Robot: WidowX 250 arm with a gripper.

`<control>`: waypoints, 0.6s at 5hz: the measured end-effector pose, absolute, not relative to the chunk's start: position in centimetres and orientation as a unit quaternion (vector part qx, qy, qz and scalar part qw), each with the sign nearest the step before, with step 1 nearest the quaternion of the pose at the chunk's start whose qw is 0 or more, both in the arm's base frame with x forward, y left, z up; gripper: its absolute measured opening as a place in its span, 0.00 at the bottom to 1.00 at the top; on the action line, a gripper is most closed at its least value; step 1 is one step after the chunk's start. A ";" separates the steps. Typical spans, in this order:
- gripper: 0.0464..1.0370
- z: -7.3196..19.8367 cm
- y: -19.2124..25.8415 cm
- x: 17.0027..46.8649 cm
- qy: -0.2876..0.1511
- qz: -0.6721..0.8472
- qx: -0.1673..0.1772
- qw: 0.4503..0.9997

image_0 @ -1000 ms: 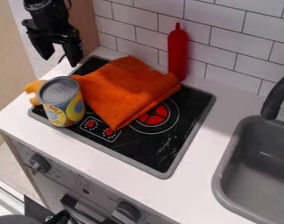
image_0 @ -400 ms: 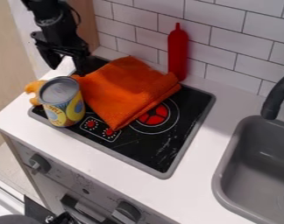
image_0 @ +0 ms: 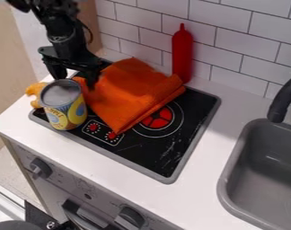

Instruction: Move the can to bottom side of the stove

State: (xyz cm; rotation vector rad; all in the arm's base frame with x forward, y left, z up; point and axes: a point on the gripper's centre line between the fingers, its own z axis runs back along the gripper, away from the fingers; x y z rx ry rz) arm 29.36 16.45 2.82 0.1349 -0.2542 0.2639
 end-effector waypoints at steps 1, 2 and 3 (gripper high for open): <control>0.96 2.7 16.6 28.6 -0.104 0.148 0.072 0.981; 0.96 3.0 16.3 28.1 -0.097 0.151 0.078 0.981; 0.96 2.8 15.7 27.7 -0.103 0.183 0.091 0.974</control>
